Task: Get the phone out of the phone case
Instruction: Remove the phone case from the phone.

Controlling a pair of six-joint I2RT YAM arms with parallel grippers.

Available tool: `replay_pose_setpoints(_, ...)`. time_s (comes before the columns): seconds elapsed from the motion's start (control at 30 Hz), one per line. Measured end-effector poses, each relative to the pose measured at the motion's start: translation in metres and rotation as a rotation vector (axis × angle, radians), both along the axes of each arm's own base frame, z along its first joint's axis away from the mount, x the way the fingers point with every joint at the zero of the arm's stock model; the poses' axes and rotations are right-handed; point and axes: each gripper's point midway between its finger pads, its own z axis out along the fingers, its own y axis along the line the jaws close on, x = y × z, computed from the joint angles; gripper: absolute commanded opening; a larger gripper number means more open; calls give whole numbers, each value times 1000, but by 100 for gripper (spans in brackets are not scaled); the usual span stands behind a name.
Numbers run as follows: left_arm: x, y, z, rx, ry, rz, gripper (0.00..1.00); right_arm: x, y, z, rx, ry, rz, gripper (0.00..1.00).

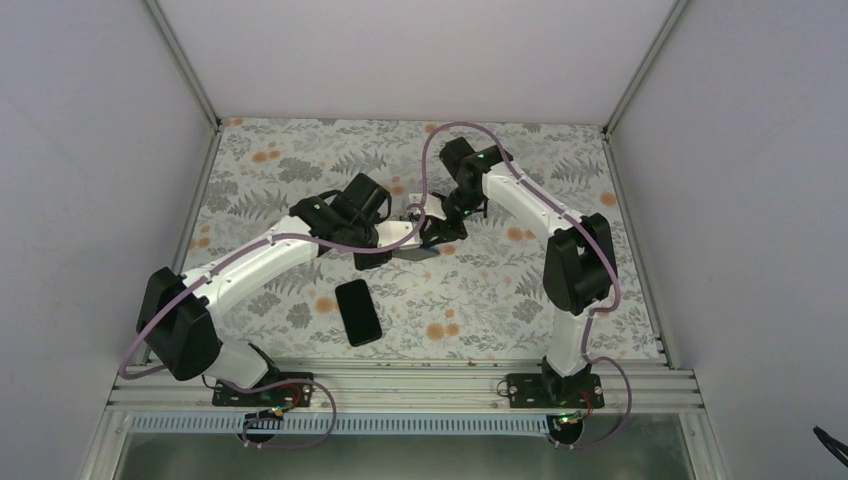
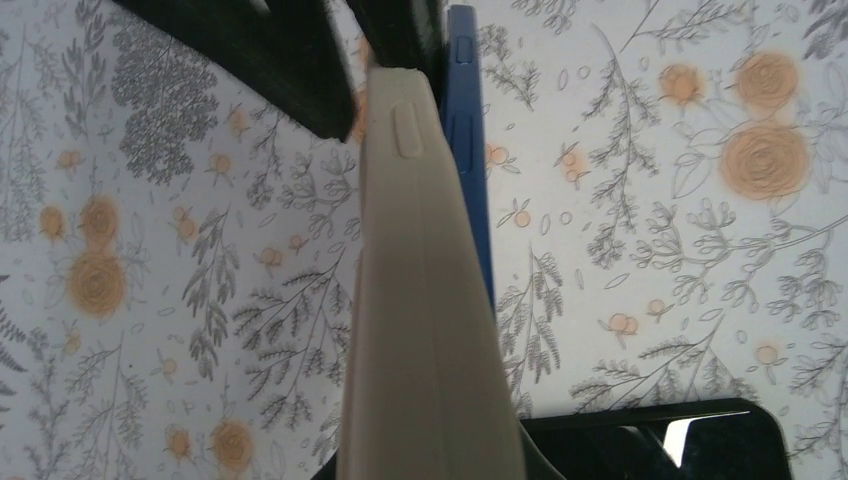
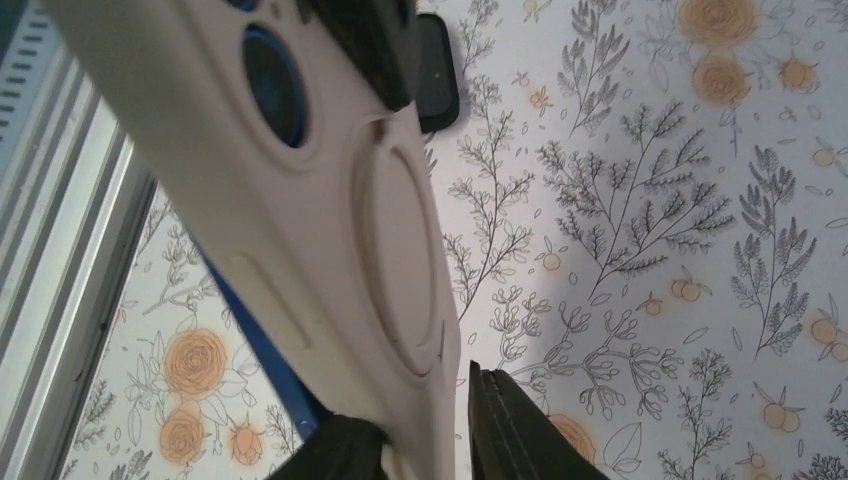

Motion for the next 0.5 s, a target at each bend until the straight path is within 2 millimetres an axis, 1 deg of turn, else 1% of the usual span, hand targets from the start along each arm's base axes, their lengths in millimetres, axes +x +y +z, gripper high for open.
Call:
replay_pose_setpoints(0.07,3,0,-3,8,2,5,3,-2,-1,-2,-25,4,-5,4)
replay_pose_setpoints(0.1,5,0,-4,15,0,10,3,-3,-3,-3,-37,15,-15,3)
replay_pose_setpoints(0.23,10,1,-3,25,-2,17,13,-1,-3,-4,-38,16,-24,3)
replay_pose_setpoints(0.27,11,1,-2,29,-4,19,21,0,-3,-3,-35,14,-28,3)
replay_pose_setpoints(0.33,15,2,2,39,-16,24,46,4,-4,0,-21,19,-44,3)
replay_pose_setpoints(0.4,29,-4,13,6,-81,28,67,1,-3,11,39,105,-88,3)
replay_pose_setpoints(0.43,37,-9,21,-20,-117,32,74,1,-2,18,74,142,-106,3)
replay_pose_setpoints(0.5,48,-17,36,-76,-174,39,83,3,-1,31,127,170,-133,3)
